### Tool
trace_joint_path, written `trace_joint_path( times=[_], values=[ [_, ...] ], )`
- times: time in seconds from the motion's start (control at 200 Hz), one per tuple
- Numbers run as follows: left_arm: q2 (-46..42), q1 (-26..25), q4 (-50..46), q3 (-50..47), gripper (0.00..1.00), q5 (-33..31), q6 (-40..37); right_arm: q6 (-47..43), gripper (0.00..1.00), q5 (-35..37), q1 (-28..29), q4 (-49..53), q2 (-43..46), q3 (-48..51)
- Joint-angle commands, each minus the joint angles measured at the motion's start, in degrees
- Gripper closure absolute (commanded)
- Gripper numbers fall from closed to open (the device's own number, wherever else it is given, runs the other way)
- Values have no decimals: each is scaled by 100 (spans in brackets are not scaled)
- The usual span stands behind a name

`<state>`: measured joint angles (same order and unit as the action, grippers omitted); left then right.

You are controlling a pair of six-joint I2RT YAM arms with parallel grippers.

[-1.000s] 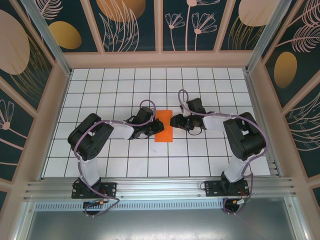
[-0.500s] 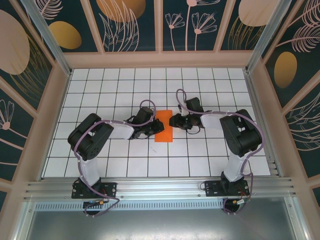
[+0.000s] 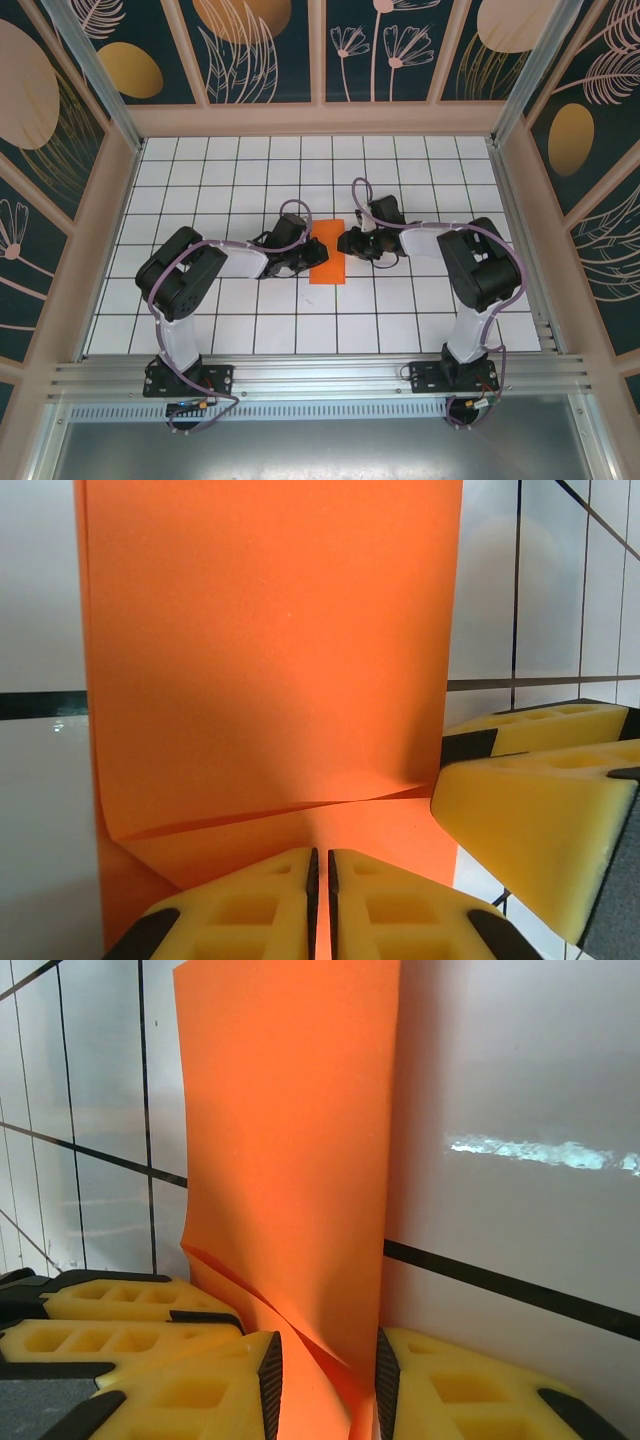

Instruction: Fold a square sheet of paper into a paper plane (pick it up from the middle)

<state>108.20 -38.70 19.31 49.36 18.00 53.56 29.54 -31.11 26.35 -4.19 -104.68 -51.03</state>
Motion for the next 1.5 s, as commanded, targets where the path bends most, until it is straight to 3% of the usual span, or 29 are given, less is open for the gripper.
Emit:
trace_joint_path(
  times=[0.0,0.691,1.096,1.211,1.306,1.396,1.496],
  values=[
    [25,-15,-50,21,84,72,-120,131,67,-65,37,-99,9,-31],
    [-105,-11,71,-41,83,-3,-29,-266,71,-961,-146,-508,107,387],
    [-603,-11,149,-93,77,-201,68,-244,95,-897,-209,-525,475,509],
    [-1210,-13,90,-137,70,-626,53,-383,98,-574,-222,-82,881,441],
    [-1741,-14,-75,-229,68,-1170,-18,-643,99,91,-225,689,1357,255],
    [-2211,-13,-263,-359,64,-1719,-102,-957,99,1240,-180,1720,1879,-59],
    [-2658,-5,-494,-548,63,-2310,-109,-1406,98,3208,150,2995,2382,-633]
  ],
)
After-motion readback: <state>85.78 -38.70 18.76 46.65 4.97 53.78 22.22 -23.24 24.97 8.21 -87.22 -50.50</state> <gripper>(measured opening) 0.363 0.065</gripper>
